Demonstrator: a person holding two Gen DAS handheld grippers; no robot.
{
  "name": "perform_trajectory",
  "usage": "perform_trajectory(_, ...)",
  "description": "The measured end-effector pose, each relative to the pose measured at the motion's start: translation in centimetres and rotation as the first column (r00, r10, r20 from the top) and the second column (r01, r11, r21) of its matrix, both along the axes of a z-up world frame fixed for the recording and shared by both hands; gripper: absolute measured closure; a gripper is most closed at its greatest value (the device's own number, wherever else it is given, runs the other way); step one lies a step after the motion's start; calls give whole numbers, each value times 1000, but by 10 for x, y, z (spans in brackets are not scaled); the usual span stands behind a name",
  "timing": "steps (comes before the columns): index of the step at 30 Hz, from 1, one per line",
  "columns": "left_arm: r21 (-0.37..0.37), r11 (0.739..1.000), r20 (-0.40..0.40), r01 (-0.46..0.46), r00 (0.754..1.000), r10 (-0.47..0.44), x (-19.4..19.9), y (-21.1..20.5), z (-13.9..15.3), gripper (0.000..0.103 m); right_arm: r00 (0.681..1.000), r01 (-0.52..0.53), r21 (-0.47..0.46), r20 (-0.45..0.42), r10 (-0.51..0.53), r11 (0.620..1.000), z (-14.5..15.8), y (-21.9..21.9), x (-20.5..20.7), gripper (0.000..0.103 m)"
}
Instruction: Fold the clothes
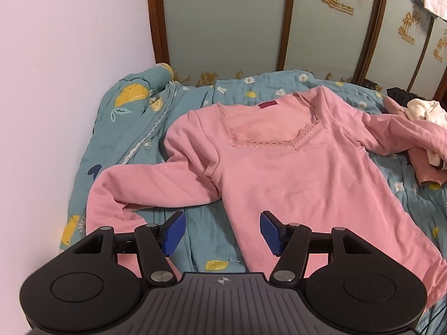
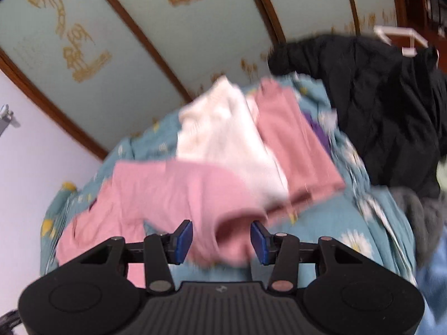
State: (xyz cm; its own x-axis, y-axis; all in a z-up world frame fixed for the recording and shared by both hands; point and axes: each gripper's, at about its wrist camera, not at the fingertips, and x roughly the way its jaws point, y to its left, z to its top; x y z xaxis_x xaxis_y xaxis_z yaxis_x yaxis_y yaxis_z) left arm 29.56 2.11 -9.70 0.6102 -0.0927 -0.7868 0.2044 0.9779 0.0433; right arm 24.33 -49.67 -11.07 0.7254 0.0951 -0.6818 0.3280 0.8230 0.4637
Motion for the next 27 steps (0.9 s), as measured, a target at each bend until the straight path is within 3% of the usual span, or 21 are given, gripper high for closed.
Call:
perform_trajectory(1, 8, 1000, 0, -5, 1000, 5, 0, 1, 0, 44, 1000, -1, -6, 9, 1, 1000, 3, -1, 6, 100)
perform_trajectory(2, 13, 1000, -1, -11, 1000, 11, -1, 2, 1, 44, 1000, 0, -12, 22, 0, 1000, 9, -1, 12, 102)
perform_trajectory(6, 0, 999, -9, -37, 999, 37, 0, 10, 4, 44, 987, 36, -25, 159, -31, 999, 80, -26, 20, 102)
perform_trajectory(8, -5, 999, -12, -50, 999, 50, 2, 11, 3, 44, 979, 85, -12, 186, -82, 996, 102, -46, 23, 102)
perform_trajectory(11, -14, 998, -16, -62, 998, 61, 4, 12, 2, 44, 976, 171, -85, 150, -157, 982, 118, -79, 44, 101)
perform_trajectory(13, -19, 998, -24, -58, 998, 58, 4, 9, -1, 44, 978, 203, -117, 62, -197, 972, 99, -95, 62, 100)
perform_trajectory(14, -14, 998, -26, -54, 998, 53, 3, 9, -1, 44, 976, 218, -138, 16, -218, 966, 89, -103, 71, 94)
perform_trajectory(16, -4, 999, -29, -44, 999, 44, 2, 8, -3, 44, 958, 250, -209, -89, -273, 945, 62, -113, 83, 77)
perform_trajectory(17, 1, 999, -31, -39, 999, 39, 1, 8, -4, 44, 950, 264, -215, -109, -292, 940, 55, -117, 82, 58)
perform_trajectory(18, 6, 999, -32, -40, 999, 41, 1, 9, -4, 44, 943, 278, -209, -126, -308, 938, 47, -121, 81, 56)
perform_trajectory(21, 5, 998, -42, -60, 997, 60, 1, 17, -6, 44, 961, 265, 11, -87, -263, 964, 16, -135, 58, 56)
perform_trajectory(27, -4, 997, -61, -81, 995, 81, 0, 22, -9, 44, 968, 242, 89, -96, -234, 966, -19, -135, 31, 56)
